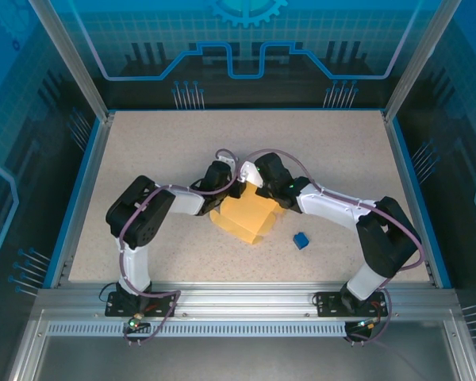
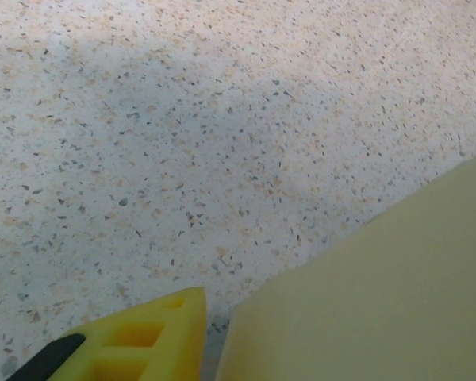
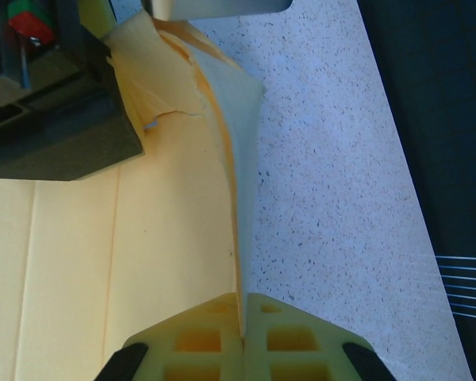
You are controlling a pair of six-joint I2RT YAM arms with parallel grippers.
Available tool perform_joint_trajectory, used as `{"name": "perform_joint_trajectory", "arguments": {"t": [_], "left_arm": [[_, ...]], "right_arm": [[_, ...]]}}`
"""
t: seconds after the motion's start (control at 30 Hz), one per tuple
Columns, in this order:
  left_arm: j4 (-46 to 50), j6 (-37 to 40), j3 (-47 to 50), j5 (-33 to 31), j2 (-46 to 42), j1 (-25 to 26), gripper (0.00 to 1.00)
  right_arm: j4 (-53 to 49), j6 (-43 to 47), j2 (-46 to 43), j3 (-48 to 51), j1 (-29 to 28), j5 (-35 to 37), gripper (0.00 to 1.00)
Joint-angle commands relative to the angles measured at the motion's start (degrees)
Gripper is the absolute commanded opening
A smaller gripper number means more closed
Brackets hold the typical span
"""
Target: Fold the paper box
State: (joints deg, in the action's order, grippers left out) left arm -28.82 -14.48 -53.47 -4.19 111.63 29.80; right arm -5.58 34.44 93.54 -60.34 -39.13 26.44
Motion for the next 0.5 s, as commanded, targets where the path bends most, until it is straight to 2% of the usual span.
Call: {"name": "perform_joint_trajectory", "arguments": {"t": [0.0,0.07,0.23,0.47], "left_arm": [[-2.5,2.3,1.8,2.2,-3.0,-2.1,0.39],[-4.0,3.9,2.8,4.2,-4.2,-2.1,0.45],[-5.6,6.3,4.2,7.9,-6.7,-2.3,0.55],[-6.7,5.4,3.5,13.4,-6.1,-3.7,0.61]], "right_arm": [[-2.0,-0.7,-1.8,1.0,-0.7,0.9,0.00],[-1.8,-0.7,-1.9,0.9,-0.7,1.3,0.00],[-1.7,-0.5,-2.0,0.8,-0.7,1.4,0.00],[0.6,1.7,-2.0,2.1,-1.3,3.6,0.00]]}}
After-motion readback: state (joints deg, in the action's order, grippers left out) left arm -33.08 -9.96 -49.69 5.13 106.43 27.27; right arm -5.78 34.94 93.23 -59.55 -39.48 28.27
